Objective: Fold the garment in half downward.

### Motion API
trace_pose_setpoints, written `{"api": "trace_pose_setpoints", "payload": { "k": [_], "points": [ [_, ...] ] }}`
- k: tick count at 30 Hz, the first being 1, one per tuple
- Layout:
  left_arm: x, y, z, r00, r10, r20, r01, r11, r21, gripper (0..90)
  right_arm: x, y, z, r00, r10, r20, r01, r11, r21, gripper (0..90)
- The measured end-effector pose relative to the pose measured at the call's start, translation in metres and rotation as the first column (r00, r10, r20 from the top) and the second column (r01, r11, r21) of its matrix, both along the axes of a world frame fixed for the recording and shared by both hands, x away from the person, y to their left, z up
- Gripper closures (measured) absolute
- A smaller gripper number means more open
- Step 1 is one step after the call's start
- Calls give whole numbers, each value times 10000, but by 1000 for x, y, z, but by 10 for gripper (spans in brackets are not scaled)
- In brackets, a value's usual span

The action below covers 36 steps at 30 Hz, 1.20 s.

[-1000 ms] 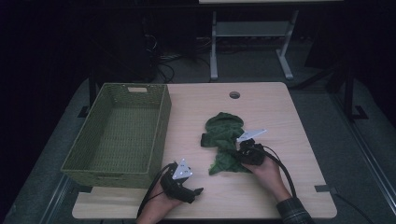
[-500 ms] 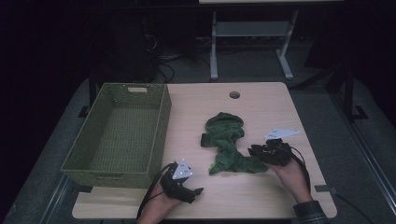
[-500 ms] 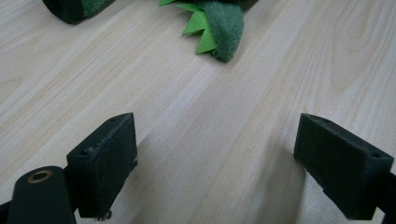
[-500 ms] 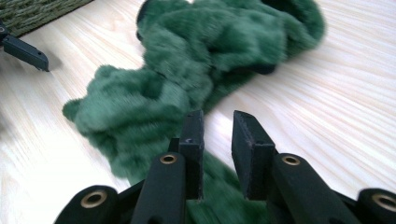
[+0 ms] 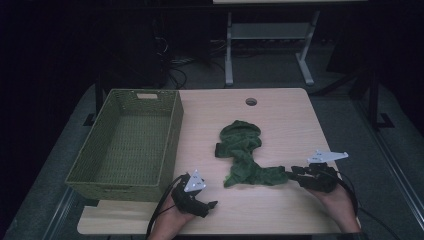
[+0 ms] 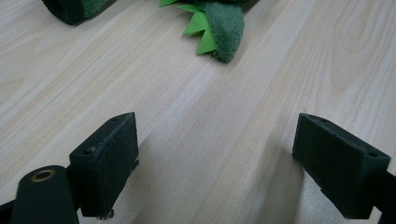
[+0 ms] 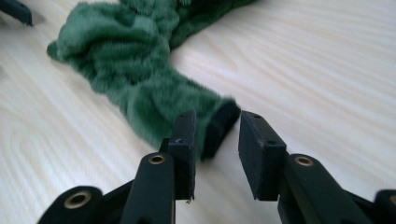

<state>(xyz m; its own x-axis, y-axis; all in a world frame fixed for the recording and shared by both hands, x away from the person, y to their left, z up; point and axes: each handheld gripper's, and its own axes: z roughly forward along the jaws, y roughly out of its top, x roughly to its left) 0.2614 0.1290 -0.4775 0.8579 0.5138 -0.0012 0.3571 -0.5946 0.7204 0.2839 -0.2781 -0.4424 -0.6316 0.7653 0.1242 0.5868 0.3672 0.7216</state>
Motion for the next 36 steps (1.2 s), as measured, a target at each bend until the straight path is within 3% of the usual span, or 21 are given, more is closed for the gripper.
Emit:
{"api": "trace_pose_setpoints", "payload": {
  "k": [8, 20, 22, 24, 25, 30, 36],
  "points": [
    [0, 0, 0, 10000, -5, -22, 5, 10000, 7, 136, -12, -11, -21, 9978, 197, -628, -202, 9998, -64, 610],
    [0, 0, 0, 10000, -10, -18, 10, 10000, 1, 133, -2, -2, -24, 9958, 779, -478, -769, 9968, 218, 567],
    [0, 0, 0, 10000, 0, -16, 0, 10000, 1, 132, 1, -1, -25, 9949, 886, -482, -876, 9959, 239, 620],
    [0, 0, 0, 10000, 0, -18, 0, 10000, 5, 132, 2, 1, -25, 9941, 958, -513, -948, 9952, 226, 740],
    [0, 0, 0, 10000, 1, -14, -1, 10000, 4, 132, 3, 1, -25, 9939, 1062, -280, -1061, 9943, 82, 814],
    [0, 0, 0, 10000, -2, -15, 2, 10000, 5, 132, 1, 0, -20, 9936, 1089, -286, -1083, 9939, 211, 840],
    [0, 0, 0, 10000, -6, -16, 6, 10000, 9, 132, -2, 6, -1, 9873, 1525, 435, -1536, 9879, 230, 845]
  ]
}}
